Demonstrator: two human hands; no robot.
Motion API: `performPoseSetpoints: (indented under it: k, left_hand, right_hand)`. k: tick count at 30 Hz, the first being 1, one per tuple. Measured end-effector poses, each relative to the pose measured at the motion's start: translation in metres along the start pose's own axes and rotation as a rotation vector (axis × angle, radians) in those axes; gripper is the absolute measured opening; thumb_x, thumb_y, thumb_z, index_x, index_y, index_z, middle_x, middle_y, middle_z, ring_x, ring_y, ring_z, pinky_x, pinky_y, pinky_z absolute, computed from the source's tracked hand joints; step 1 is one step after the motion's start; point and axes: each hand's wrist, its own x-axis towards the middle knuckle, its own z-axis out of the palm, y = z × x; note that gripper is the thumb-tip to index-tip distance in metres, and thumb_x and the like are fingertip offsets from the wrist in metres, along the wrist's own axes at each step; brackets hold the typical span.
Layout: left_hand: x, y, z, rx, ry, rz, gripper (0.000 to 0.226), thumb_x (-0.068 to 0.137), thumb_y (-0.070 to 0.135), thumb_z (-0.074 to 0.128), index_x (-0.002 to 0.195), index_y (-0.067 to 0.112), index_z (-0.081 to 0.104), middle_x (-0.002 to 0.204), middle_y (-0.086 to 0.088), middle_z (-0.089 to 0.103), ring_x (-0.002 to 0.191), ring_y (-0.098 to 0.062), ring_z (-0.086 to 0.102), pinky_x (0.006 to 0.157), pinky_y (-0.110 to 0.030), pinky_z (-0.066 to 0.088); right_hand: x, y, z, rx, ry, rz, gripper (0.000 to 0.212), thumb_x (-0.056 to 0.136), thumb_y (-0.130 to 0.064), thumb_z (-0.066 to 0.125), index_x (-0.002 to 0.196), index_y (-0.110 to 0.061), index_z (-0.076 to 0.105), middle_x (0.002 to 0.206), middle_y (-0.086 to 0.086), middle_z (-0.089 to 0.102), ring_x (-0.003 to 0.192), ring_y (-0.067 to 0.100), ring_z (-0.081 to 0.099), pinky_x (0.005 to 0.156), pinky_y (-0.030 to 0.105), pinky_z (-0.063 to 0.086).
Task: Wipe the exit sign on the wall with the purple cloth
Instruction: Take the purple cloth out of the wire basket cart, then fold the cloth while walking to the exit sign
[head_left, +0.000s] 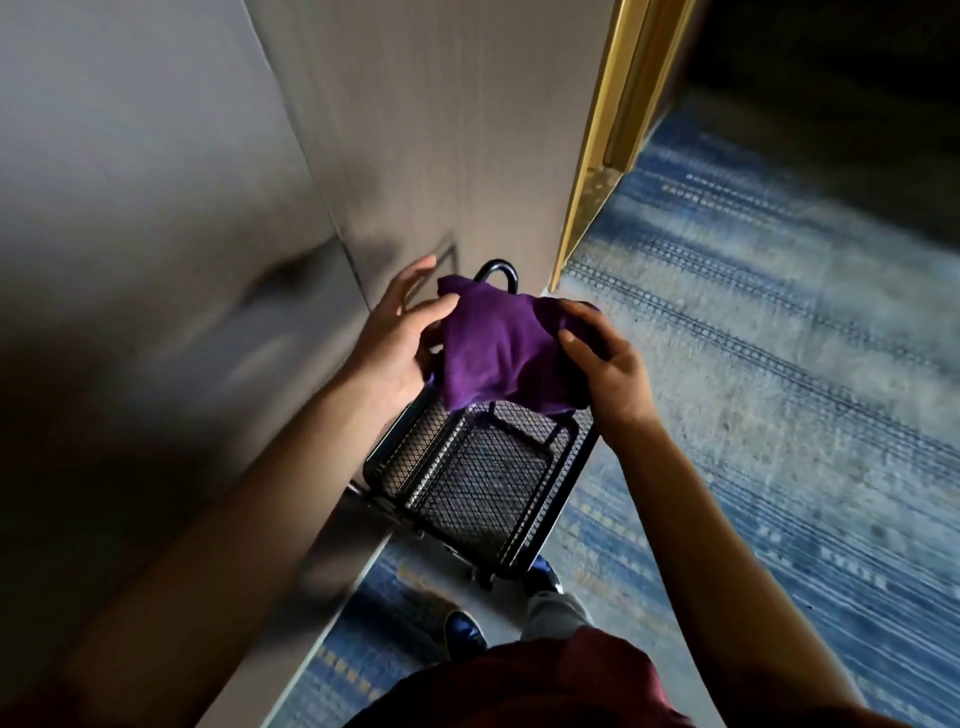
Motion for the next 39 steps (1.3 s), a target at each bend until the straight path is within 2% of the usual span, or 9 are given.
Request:
performPoseSetpoints:
  k: [3,8,15,20,25,30,32,35,39]
  left_hand:
    - [0.001,0.016,0.004,-0.034,-0.005,0.004,0.047,0.093,0.002,0.067,0.126,0.035,0.066,0.121,-0.003,0.071,0.080,-0.016,0.070,0.064,-0.026,0.057]
    - [-0.001,0.045,0.011,-0.031,-0.027,0.082,0.054,0.078,0.028,0.086,0.126,0.038,0.065,0.094,0.002,0.078,0.085,-0.014,0.074,0.067,-0.029,0.058]
    - [0.004,0.088,0.024,0.096,0.045,0.395,0.040,0.087,0.000,0.074,0.115,0.027,0.066,0.097,-0.005,0.070,0.088,-0.015,0.068,0.083,-0.033,0.056]
    - [-0.004,0.132,0.034,0.143,-0.046,0.548,0.042,0.079,0.008,0.074,0.111,0.034,0.068,0.091,0.000,0.069,0.086,-0.014,0.063,0.083,-0.033,0.052]
    - [-0.018,0.137,0.032,0.165,-0.134,0.570,0.042,0.080,0.007,0.074,0.107,0.038,0.069,0.092,0.006,0.071,0.084,-0.008,0.065,0.080,-0.028,0.051]
    - [-0.027,0.115,0.023,0.145,-0.131,0.545,0.040,0.080,0.008,0.075,0.105,0.040,0.070,0.097,0.005,0.074,0.092,-0.011,0.067,0.088,-0.031,0.052]
    - [-0.031,0.107,0.016,0.118,-0.041,0.528,0.038,0.080,0.012,0.076,0.106,0.038,0.070,0.099,0.005,0.076,0.097,-0.013,0.069,0.090,-0.036,0.053]
    - [-0.040,0.092,0.004,0.095,0.062,0.497,0.042,0.082,0.022,0.077,0.120,0.035,0.066,0.112,0.002,0.075,0.103,-0.014,0.071,0.089,-0.032,0.055]
    - [-0.052,0.081,-0.006,0.104,0.072,0.424,0.065,0.077,0.041,0.081,0.136,0.042,0.054,0.134,0.007,0.066,0.118,-0.008,0.069,0.093,-0.028,0.057]
  right_hand:
    - [0.010,-0.020,-0.002,-0.011,0.008,-0.065,0.038,0.088,-0.029,0.073,0.126,-0.033,0.072,0.125,-0.005,0.075,0.121,0.017,0.068,0.105,0.038,0.054]
    - [0.026,-0.055,0.003,-0.026,0.001,-0.174,0.040,0.085,-0.038,0.076,0.126,-0.034,0.072,0.125,-0.006,0.074,0.116,0.012,0.069,0.093,0.023,0.055]
    - [0.047,-0.114,0.025,-0.024,-0.052,-0.286,0.038,0.085,-0.034,0.077,0.123,-0.033,0.074,0.118,-0.013,0.075,0.107,0.001,0.069,0.083,0.016,0.056]
    - [0.054,-0.142,0.043,0.044,-0.123,-0.270,0.053,0.089,-0.023,0.075,0.135,-0.047,0.062,0.131,-0.017,0.069,0.119,0.005,0.067,0.094,0.022,0.056]
    - [0.046,-0.129,0.061,0.160,-0.182,-0.090,0.072,0.089,-0.047,0.069,0.154,-0.033,0.043,0.158,-0.005,0.048,0.144,0.015,0.048,0.124,0.046,0.034]
    - [0.031,-0.119,0.084,0.402,-0.304,0.160,0.059,0.096,-0.060,0.059,0.145,-0.029,0.052,0.141,0.020,0.059,0.120,0.040,0.064,0.100,0.057,0.051]
    - [0.031,-0.118,0.090,0.501,-0.283,0.165,0.048,0.100,-0.041,0.062,0.146,-0.031,0.052,0.138,0.017,0.061,0.116,0.042,0.065,0.093,0.058,0.052]
    - [0.033,-0.116,0.097,0.566,-0.231,0.089,0.054,0.101,-0.007,0.056,0.149,-0.031,0.051,0.141,0.011,0.065,0.130,0.037,0.062,0.107,0.058,0.049]
    - [0.040,-0.120,0.110,0.626,-0.266,0.072,0.050,0.101,-0.002,0.056,0.147,-0.022,0.055,0.142,0.016,0.064,0.135,0.039,0.057,0.116,0.059,0.041]
